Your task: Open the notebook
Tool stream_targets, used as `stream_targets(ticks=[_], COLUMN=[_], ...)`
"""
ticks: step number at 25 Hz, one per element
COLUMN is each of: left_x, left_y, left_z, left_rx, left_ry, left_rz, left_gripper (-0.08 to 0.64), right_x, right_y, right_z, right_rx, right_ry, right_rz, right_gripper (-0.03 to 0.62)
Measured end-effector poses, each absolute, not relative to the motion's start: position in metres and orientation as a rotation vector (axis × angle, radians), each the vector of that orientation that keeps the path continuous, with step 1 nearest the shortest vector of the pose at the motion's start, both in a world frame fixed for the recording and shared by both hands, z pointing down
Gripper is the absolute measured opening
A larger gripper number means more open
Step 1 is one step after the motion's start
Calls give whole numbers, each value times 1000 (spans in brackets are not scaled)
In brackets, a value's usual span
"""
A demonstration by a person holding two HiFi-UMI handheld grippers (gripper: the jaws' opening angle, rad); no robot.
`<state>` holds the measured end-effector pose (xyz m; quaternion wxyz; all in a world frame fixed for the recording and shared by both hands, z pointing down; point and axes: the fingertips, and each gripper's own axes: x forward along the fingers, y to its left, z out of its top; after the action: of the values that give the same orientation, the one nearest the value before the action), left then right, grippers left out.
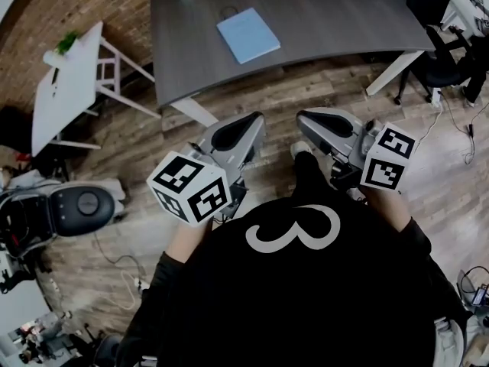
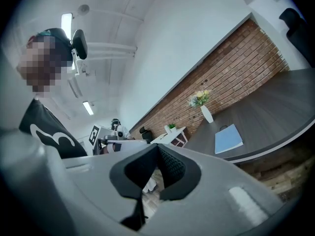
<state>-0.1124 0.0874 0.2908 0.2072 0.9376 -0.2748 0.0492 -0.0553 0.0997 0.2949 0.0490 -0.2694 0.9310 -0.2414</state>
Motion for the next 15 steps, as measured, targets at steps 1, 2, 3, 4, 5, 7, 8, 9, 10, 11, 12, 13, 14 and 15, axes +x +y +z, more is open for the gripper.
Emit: stream_targets(ticks=[1, 2, 3, 4, 5, 7, 8, 9, 10, 11, 12, 13, 14, 15], left_x=[-109, -107, -104, -102, -100, -94, -91, -87, -83, -78, -74, -71, -68, -65], left_y=[80, 73, 65, 57, 48, 28, 17, 5, -7, -18, -30, -41, -52, -64], left_z=[292, 293, 295, 296, 298, 301, 302, 302, 302, 303, 303, 305, 306, 309], left_rx=[2609, 2605, 2598, 2590, 2581, 2565, 2558, 2552, 2546, 2540, 2533, 2527, 2520, 2512], left_ry=[-768, -772, -776, -782, -789, -804, -811, -817, -822, -827, -834, -843, -853, -863], left_rz=[142, 147, 152, 157, 162, 171, 173, 172, 172, 173, 178, 183, 185, 186], left_gripper=[12, 12, 12, 12, 12, 12, 12, 12, 12, 12, 12, 12, 12, 12], right_x=[-52, -49, -46, -44, -41, -35, -31, -27, -22, -17, -13, -9, -6, -2], right_y=[92, 83, 75, 66, 56, 34, 22, 10, -3, -17, -30, -42, -54, -67], right_z=[296, 297, 298, 300, 301, 304, 304, 304, 304, 303, 304, 305, 306, 307], right_rx=[-821, -819, -816, -811, -805, -792, -787, -782, -778, -773, -767, -760, -753, -747], right_ry=[2831, 2825, 2820, 2816, 2815, 2817, 2820, 2822, 2823, 2825, 2826, 2828, 2830, 2833], right_rz=[-741, -749, -759, -770, -781, -801, -809, -815, -820, -826, -833, -842, -851, -861], right_gripper=[0, 0, 0, 0, 0, 0, 0, 0, 0, 0, 0, 0, 0, 0])
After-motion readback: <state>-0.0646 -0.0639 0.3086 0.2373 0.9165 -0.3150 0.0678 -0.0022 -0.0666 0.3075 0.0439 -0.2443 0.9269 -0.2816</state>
